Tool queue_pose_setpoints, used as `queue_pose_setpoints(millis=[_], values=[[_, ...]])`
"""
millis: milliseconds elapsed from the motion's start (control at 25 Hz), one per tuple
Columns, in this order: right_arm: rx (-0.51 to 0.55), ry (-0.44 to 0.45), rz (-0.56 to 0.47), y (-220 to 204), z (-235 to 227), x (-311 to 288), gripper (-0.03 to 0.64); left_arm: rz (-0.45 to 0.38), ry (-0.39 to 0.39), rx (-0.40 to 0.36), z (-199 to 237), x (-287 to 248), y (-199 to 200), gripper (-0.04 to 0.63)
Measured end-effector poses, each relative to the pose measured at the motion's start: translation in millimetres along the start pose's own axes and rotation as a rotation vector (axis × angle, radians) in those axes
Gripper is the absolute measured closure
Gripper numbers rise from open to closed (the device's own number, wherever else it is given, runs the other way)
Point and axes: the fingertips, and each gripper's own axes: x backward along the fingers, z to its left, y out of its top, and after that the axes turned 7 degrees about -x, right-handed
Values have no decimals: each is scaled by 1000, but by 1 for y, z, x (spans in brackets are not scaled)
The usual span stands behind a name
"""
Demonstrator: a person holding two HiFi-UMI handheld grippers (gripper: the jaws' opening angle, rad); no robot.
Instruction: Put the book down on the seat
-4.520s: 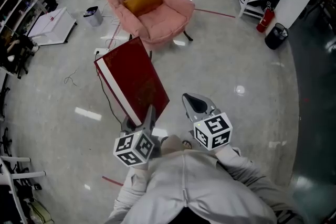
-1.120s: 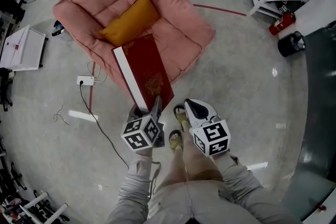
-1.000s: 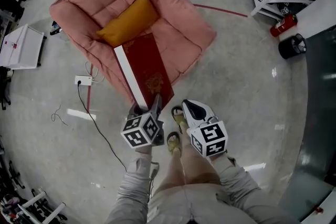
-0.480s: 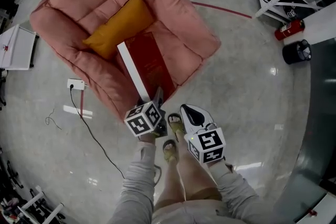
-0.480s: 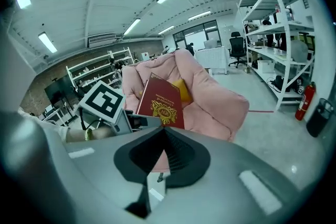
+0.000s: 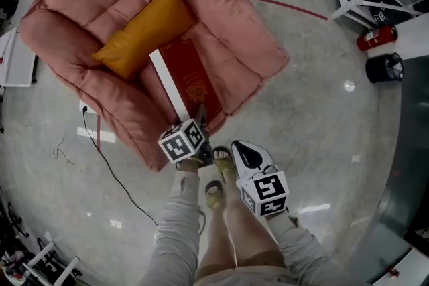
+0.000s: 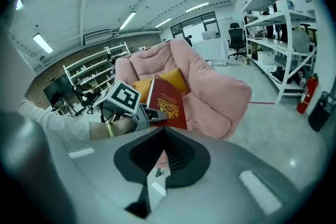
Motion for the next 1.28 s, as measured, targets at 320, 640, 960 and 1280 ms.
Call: queue_pose_setpoints(millis=[320,640,960,1280], values=[[-17,-2,48,-19,-10,-18,617,68,-25,60,5,-49,-16,342],[-32,-11,55,-18,-17,-27,617,139,7,88,14,-68,-20,341],[-20,5,41,-7,-6,-26,617,63,163,-71,31,-38,-8,238],[4,17,21,1,11,-21,617,49,181,-36,47,10,-15,230]])
